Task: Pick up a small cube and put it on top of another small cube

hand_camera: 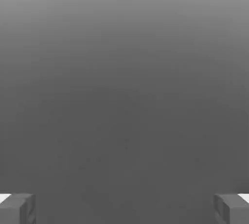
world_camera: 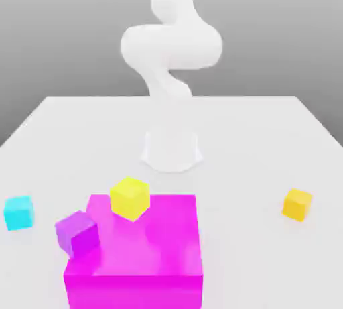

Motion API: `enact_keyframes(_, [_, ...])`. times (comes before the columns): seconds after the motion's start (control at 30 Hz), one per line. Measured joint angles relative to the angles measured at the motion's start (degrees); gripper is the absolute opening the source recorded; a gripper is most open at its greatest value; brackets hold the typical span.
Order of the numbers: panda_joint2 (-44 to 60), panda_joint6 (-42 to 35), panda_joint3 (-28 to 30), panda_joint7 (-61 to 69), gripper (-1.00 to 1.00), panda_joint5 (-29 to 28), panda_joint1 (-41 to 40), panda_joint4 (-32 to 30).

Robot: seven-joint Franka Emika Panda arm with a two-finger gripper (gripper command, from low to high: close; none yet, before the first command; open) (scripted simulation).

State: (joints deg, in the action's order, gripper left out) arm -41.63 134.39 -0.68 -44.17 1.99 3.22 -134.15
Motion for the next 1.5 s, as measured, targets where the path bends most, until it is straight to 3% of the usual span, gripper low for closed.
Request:
enact_keyframes(0.37, [18.6, 11.5, -6.3, 5.9, 0.0, 6.9, 13.6, -10.4])
enact_keyframes(0.63, [31.8, 19.9, -13.7, 6.7, 0.0, 7.1, 21.3, -18.0])
enact_keyframes(0.77, [38.5, 24.4, -17.5, 4.1, 0.0, 3.0, 25.0, -21.9])
enact_keyframes(0.87, [43.8, 27.7, -18.0, -0.4, 0.0, -3.7, 28.3, -24.6])
enact_keyframes(1.0, [51.9, 33.6, -12.3, -7.4, 0.0, -13.6, 32.1, -23.9])
enact_keyframes(1.1, [58.1, 38.5, -6.3, -10.9, 0.0, -18.0, 37.1, -22.7])
enact_keyframes(1.13, [59.2, 39.4, -5.2, -11.1, -1.0, -18.2, 38.1, -22.4])
enact_keyframes(1.37, [59.0, 39.3, -5.3, -11.2, -1.0, -18.3, 38.1, -22.5])
enact_keyframes(1.5, [51.9, 33.7, -10.3, -6.4, -1.0, -12.2, 34.5, -24.0])
